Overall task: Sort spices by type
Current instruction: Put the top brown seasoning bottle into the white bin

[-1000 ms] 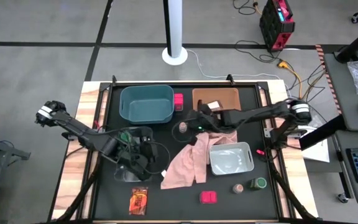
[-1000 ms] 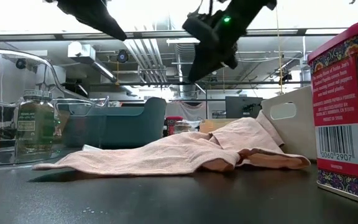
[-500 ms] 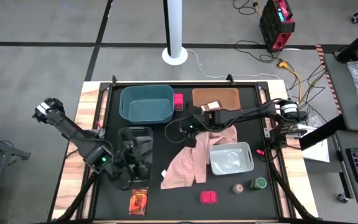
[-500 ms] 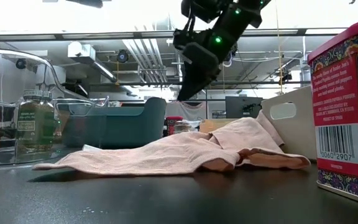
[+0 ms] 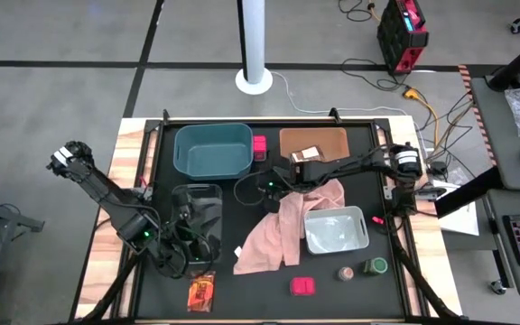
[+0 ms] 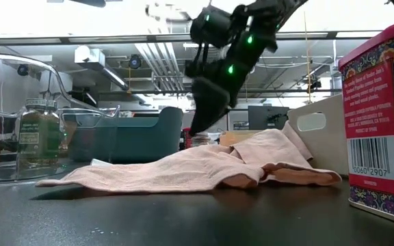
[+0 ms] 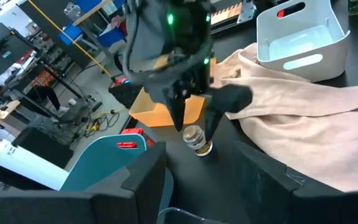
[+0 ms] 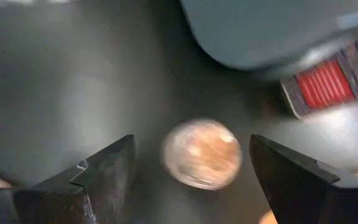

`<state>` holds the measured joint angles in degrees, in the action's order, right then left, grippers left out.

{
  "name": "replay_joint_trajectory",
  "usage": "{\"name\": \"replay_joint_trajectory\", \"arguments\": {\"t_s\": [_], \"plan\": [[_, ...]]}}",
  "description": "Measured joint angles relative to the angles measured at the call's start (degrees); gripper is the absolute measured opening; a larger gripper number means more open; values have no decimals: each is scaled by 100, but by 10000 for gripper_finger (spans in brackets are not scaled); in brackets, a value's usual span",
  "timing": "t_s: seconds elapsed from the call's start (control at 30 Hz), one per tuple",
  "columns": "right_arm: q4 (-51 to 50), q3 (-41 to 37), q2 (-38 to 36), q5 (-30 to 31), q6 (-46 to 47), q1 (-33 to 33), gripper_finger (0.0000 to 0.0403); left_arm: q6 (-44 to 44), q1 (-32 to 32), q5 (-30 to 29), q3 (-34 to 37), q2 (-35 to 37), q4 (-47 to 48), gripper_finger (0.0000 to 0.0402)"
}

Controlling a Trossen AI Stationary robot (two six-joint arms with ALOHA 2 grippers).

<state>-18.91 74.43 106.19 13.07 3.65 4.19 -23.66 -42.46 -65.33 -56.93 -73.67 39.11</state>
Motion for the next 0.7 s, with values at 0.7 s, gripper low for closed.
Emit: {"name": "replay_joint_trajectory", "arguments": {"t_s": [0.7], "plan": [[182, 9, 324, -6, 402, 122, 165, -133, -4, -270, 9, -13, 105, 166]]}}
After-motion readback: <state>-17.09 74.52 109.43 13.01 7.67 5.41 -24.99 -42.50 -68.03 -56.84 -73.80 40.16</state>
